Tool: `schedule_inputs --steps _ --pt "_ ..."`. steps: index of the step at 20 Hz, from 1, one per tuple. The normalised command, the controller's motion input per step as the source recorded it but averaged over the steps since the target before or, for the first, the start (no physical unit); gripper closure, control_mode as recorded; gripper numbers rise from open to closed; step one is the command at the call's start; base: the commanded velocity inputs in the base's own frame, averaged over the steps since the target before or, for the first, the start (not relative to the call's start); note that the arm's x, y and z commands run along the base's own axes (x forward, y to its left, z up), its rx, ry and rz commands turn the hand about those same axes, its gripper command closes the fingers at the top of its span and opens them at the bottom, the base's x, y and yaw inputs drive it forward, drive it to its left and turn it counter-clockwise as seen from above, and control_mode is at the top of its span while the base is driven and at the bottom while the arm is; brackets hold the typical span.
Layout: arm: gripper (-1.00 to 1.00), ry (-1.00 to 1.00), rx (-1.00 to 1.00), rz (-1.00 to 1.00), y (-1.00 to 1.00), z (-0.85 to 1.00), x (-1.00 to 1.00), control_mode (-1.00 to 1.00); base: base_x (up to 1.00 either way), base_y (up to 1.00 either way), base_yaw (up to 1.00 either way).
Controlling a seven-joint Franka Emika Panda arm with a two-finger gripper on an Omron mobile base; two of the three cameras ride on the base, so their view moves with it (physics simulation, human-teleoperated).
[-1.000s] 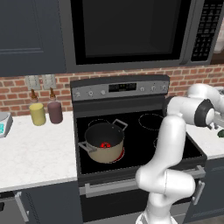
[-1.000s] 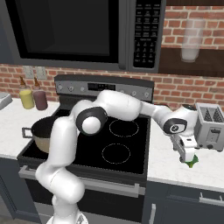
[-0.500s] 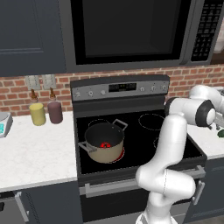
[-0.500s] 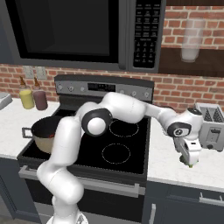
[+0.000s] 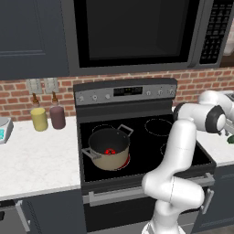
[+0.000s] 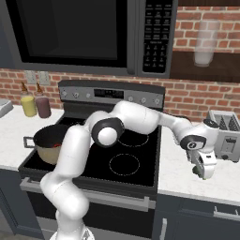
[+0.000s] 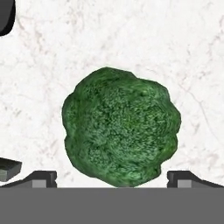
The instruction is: Put the tomato and broccoli in the pot. Retrieve the spatula and lightly stir the vegetables in the pot.
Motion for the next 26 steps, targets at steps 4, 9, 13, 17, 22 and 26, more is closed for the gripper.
schedule_inputs --steps 4,9,13,17,22,26 --pt "-1.00 -0.05 0.00 0.00 -0.06 -0.05 0.13 -1.00 0.00 0.00 0.00" --pt "-1.00 -0.03 0.00 0.00 -0.07 -0.02 0.14 -1.00 0.00 0.00 0.00" --pt "-1.00 -0.03 0.00 0.00 -0.06 -0.10 0.03 -1.00 0.00 0.00 0.00" --pt "-1.00 -0.03 0.00 0.00 -0.05 -0.16 0.00 -1.00 0.00 0.00 0.00" --pt "-1.00 -0.03 0.00 0.00 -0.04 -0.20 0.00 -1.00 0.00 0.00 0.00" --pt "1.00 -0.04 0.00 0.00 -0.03 -0.19 0.00 -1.00 0.00 0.00 0.00"
